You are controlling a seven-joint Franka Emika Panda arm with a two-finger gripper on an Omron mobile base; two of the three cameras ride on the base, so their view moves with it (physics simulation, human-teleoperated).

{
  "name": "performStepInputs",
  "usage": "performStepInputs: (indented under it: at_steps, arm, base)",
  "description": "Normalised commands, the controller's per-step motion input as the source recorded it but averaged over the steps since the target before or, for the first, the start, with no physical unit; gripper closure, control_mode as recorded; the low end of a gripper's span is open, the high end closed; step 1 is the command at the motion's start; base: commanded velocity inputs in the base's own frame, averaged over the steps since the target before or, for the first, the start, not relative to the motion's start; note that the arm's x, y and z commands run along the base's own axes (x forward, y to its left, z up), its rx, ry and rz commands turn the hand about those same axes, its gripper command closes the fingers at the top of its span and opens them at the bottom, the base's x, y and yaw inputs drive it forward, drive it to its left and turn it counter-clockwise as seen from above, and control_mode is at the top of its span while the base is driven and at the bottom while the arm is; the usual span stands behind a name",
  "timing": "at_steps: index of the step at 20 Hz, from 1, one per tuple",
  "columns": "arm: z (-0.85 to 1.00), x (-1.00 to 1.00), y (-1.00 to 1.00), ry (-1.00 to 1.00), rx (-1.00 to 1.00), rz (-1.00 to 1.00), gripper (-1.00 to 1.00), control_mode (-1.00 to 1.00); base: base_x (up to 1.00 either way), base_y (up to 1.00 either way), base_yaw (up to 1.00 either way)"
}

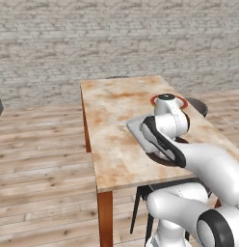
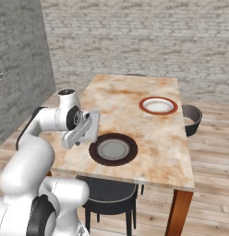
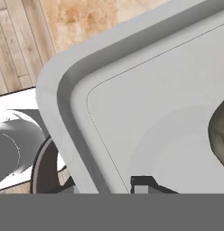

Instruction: Place two dumplings into each of the tupperware containers and then place the containers in the fridge.

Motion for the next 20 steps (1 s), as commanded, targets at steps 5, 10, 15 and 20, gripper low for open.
performStepInputs:
  at_steps: [5,10,15,20]
  arm:
    - [0.31,-0.01,-0.48,0.00,0.04,-0.01,1.00,-1.00]
    - [0.34,-0.03,-0.24,0.00,0.08,-0.09,1.00,-1.00]
    - [0.05,-0.28,-0.16,-0.03,-0.01,-0.22,1.00,-1.00]
    - [0.04,-0.44,-0.02,-0.18,0.00,-0.05,1.00,-1.00]
  base:
    - [0.00,0.00,0.00]
    - [0.00,0.00,0.00]
    - [0.00,0.00,0.00]
    - [0.00,0.00,0.00]
